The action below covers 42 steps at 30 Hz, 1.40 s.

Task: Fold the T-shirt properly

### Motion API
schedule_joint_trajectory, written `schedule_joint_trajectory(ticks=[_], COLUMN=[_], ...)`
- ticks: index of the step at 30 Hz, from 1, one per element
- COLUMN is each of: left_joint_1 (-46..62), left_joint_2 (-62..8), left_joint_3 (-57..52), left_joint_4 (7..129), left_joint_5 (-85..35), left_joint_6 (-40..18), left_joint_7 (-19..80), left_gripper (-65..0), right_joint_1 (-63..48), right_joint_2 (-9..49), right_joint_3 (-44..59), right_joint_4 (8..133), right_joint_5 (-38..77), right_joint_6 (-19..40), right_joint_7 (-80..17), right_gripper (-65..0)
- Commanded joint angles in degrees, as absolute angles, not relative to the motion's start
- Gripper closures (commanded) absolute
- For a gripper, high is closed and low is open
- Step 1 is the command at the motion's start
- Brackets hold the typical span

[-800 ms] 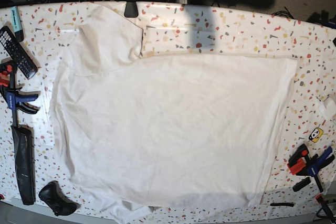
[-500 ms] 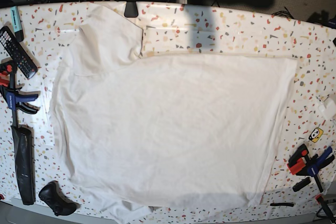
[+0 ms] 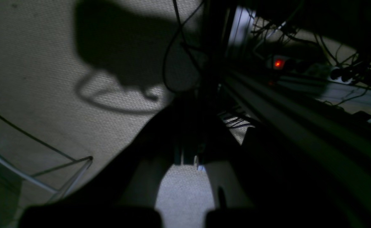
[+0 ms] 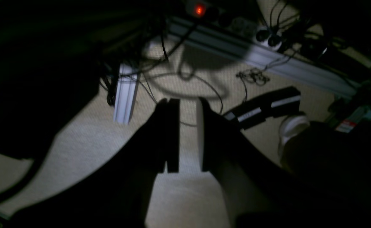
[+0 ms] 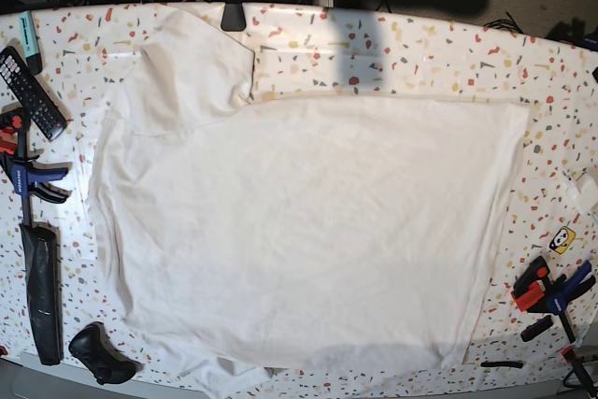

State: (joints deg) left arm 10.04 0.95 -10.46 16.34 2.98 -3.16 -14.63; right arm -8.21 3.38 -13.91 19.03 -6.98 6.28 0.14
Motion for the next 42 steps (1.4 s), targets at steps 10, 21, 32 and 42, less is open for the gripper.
schedule_joint_trajectory(ticks=[10, 21, 32, 42], left_joint_1=[15.1, 22.7, 36.6, 46.4], left_joint_2=[0.9, -1.2, -3.0, -3.0], left_joint_3=[-10.4, -10.4, -10.4, -10.4], left_joint_4=[16.5, 19.3, 29.8, 43.3], left_joint_5=[3.0, 3.0, 3.0, 1.8], left_joint_6=[-3.0, -3.0, -3.1, -3.1], left_joint_7=[-16.1, -32.2, -56.4, -57.8], left_gripper=[0.0, 0.0, 0.0, 0.0], right_joint_1=[-8.9, -18.6, -34.7, -48.1], right_joint_2=[7.6, 12.3, 15.0, 15.3], right_joint_3=[-13.9, -13.9, -13.9, -13.9], right_joint_4=[19.3, 25.1, 47.3, 67.2], right_joint_5=[-6.9, -3.8, -1.3, -1.3], right_joint_6=[5.8, 6.3, 6.8, 6.8], right_joint_7=[-1.8, 8.4, 15.3, 16.1], right_gripper=[-9.3, -9.3, -9.3, -9.3])
